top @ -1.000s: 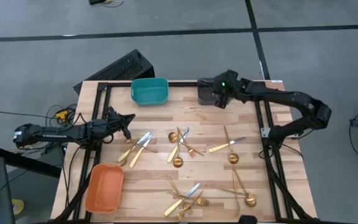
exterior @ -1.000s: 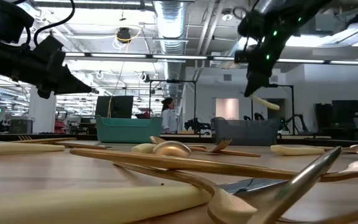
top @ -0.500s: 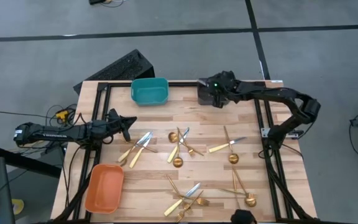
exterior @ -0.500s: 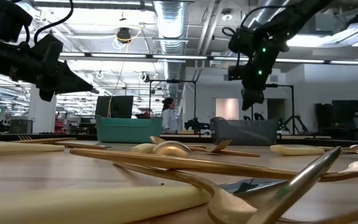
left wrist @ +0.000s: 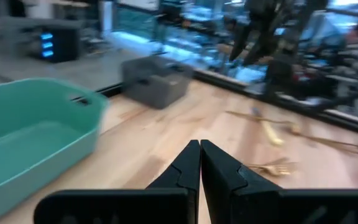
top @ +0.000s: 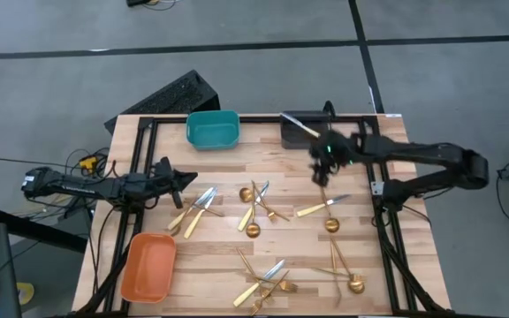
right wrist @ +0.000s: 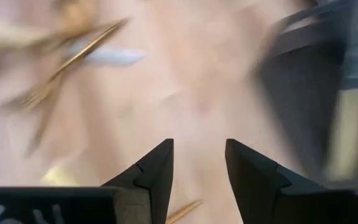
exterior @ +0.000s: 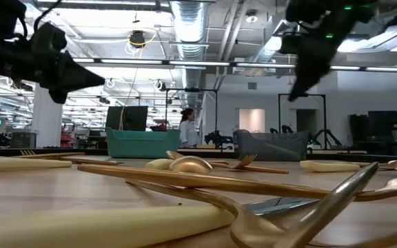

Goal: Sort silverware by color (type)
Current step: Put the yellow knife into the black bin

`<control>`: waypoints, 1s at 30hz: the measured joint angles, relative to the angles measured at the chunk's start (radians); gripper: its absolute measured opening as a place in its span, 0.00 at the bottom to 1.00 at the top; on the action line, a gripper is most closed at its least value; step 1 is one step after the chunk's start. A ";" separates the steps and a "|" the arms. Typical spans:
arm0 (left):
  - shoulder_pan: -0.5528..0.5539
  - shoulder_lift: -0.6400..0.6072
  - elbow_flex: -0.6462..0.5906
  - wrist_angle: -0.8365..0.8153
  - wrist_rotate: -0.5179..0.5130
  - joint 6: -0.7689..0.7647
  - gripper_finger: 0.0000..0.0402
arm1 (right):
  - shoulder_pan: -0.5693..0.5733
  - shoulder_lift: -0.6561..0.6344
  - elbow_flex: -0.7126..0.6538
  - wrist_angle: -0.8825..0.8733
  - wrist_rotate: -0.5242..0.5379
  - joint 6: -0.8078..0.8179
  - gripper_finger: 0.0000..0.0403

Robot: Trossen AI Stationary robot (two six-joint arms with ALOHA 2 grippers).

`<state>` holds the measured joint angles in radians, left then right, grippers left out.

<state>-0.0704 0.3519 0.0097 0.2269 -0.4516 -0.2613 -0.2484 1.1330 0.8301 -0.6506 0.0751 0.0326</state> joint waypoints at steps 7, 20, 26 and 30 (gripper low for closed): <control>-0.025 0.129 -0.001 0.181 0.010 0.072 0.00 | 0.256 -0.024 -0.180 0.065 0.049 -0.005 0.42; -0.024 0.485 0.046 0.407 -0.003 0.090 0.15 | 0.379 -0.014 -0.290 0.152 0.026 0.118 0.44; -0.024 0.638 0.098 0.445 -0.022 0.093 0.25 | 0.394 -0.014 -0.303 0.168 0.004 0.150 0.50; -0.012 0.735 0.152 0.449 -0.032 0.096 0.29 | 0.389 0.008 -0.303 0.173 0.007 0.135 0.50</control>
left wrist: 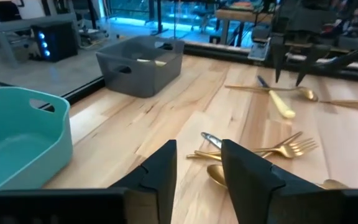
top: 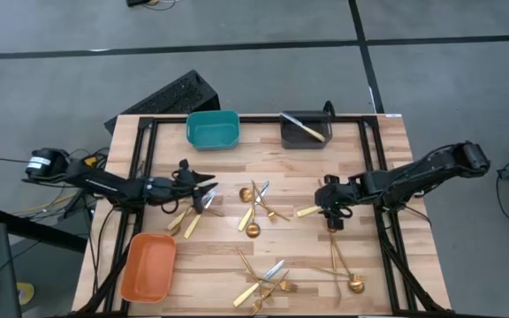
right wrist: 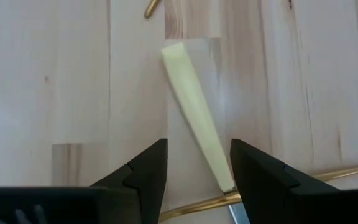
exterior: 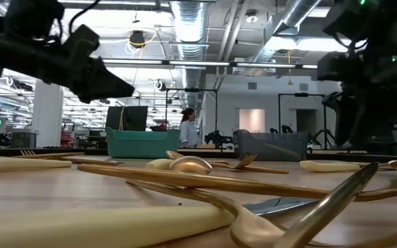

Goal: Sort silverware by color (type)
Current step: Put the yellow knife into the black bin

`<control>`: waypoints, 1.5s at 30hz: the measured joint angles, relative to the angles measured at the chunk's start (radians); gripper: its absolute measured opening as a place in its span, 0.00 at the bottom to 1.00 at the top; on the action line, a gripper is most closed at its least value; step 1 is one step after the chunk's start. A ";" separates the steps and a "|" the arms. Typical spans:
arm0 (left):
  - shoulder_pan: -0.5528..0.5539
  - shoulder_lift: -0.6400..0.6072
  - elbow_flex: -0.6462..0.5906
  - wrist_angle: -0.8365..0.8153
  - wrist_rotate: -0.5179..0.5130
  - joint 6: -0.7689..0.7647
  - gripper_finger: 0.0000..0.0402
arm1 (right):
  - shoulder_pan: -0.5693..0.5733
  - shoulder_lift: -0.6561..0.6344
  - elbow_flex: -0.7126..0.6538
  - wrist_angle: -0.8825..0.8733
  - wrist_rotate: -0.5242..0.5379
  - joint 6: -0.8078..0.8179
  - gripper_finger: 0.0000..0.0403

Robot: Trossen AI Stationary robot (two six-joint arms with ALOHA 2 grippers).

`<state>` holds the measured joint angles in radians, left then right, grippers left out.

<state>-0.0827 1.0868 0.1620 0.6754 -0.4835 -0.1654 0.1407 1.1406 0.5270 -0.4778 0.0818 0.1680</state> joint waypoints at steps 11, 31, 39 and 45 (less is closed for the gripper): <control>0.018 0.238 0.162 -0.002 0.001 0.053 0.31 | -0.023 0.216 0.005 0.061 0.021 -0.017 0.45; 0.168 0.343 0.367 0.033 0.278 0.185 0.31 | -0.058 0.005 0.002 0.445 0.398 0.117 0.16; 0.178 0.538 0.417 0.325 0.350 0.142 0.31 | -0.076 0.001 -0.100 1.129 0.439 -0.095 0.17; 0.170 0.696 0.554 0.416 0.398 0.181 0.31 | -0.094 0.090 -0.136 1.414 0.353 -0.149 0.18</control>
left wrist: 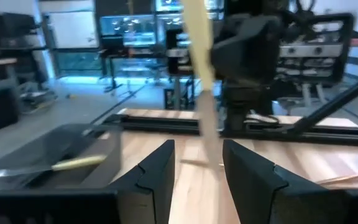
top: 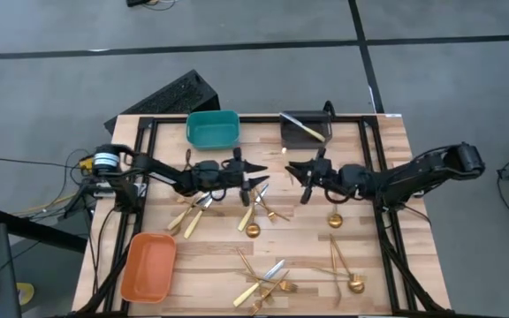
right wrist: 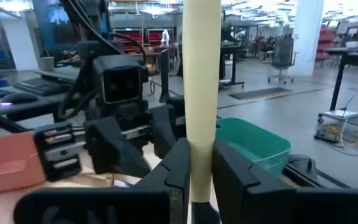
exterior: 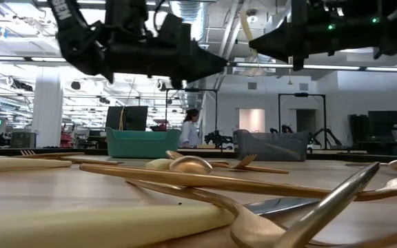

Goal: Sort silverware by color (type)
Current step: Put the yellow knife into the black bin

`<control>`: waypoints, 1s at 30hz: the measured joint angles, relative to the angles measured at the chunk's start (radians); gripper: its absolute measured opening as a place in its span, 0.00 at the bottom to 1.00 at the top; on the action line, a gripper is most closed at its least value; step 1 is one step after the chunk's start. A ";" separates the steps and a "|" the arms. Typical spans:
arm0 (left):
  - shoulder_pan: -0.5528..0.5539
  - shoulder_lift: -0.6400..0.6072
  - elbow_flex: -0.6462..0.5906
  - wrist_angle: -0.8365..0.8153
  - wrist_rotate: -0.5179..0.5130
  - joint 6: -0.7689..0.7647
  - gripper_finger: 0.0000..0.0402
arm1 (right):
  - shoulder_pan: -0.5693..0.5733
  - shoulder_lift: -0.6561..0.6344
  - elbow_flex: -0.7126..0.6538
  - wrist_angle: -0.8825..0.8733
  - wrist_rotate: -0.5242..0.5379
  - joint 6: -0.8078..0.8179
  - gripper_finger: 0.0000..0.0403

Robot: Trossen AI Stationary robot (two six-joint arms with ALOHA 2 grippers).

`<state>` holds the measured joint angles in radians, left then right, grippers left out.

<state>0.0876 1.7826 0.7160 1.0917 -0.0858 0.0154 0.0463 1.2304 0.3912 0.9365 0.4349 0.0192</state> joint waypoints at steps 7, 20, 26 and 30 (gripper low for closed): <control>-0.002 0.085 0.133 -0.031 0.021 0.023 0.31 | -0.001 0.082 0.008 0.098 -0.031 -0.017 0.18; 0.009 0.086 0.165 -0.057 0.015 0.029 0.33 | -0.003 0.151 0.010 0.257 -0.052 -0.022 0.18; 0.007 0.086 0.180 -0.053 -0.039 0.030 0.29 | -0.003 0.206 0.014 0.346 -0.049 -0.021 0.18; 0.007 0.086 0.180 -0.072 -0.081 0.029 0.21 | -0.002 0.232 0.038 0.341 -0.040 -0.022 0.18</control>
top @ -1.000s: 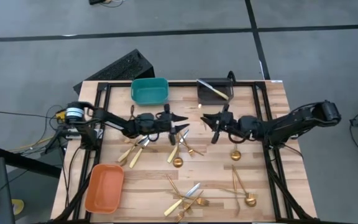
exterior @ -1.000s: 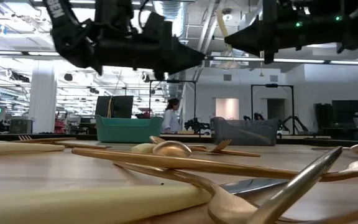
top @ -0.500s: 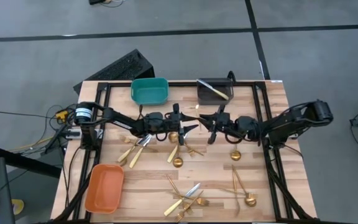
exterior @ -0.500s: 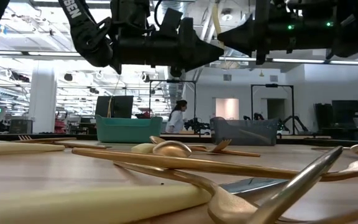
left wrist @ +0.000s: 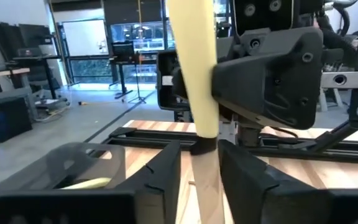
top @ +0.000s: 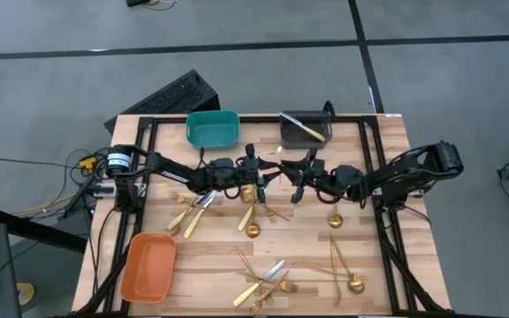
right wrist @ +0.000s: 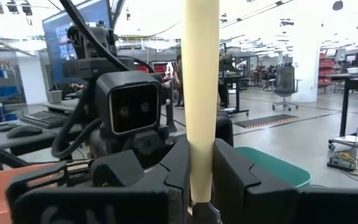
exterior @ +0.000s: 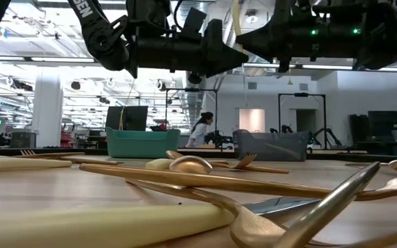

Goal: Sort silverware by color (type)
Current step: Put the yellow knife into the black bin

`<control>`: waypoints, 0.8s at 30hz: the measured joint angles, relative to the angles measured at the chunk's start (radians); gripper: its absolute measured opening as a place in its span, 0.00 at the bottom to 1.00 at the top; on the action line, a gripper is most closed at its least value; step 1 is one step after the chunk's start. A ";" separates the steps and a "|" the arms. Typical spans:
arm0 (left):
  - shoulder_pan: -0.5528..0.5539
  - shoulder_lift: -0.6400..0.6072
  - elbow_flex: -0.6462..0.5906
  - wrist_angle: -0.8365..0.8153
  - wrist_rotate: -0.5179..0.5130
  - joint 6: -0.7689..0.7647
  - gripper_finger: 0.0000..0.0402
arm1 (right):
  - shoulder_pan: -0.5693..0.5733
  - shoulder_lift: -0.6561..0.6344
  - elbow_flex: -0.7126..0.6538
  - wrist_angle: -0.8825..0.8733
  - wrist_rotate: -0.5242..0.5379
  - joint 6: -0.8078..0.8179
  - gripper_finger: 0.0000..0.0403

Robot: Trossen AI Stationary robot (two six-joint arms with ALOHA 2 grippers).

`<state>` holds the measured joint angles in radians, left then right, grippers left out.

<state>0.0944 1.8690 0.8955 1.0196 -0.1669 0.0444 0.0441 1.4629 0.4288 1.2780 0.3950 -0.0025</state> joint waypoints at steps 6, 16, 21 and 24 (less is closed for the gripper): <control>0.002 -0.002 0.000 -0.024 -0.021 -0.003 0.06 | 0.000 0.017 0.014 -0.006 0.007 -0.005 0.18; 0.001 -0.002 0.000 -0.048 -0.029 0.039 0.00 | 0.006 0.013 0.017 -0.013 -0.004 -0.003 0.18; 0.002 -0.002 0.000 -0.118 -0.052 0.081 0.00 | 0.005 0.003 0.017 -0.052 0.014 -0.006 0.18; 0.002 -0.002 0.000 -0.216 -0.082 0.118 0.00 | 0.002 -0.047 0.017 -0.149 0.027 -0.010 0.18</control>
<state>0.0967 1.8675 0.8957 0.8037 -0.2494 0.1629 0.0466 1.4154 0.4458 1.1289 0.4218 -0.0125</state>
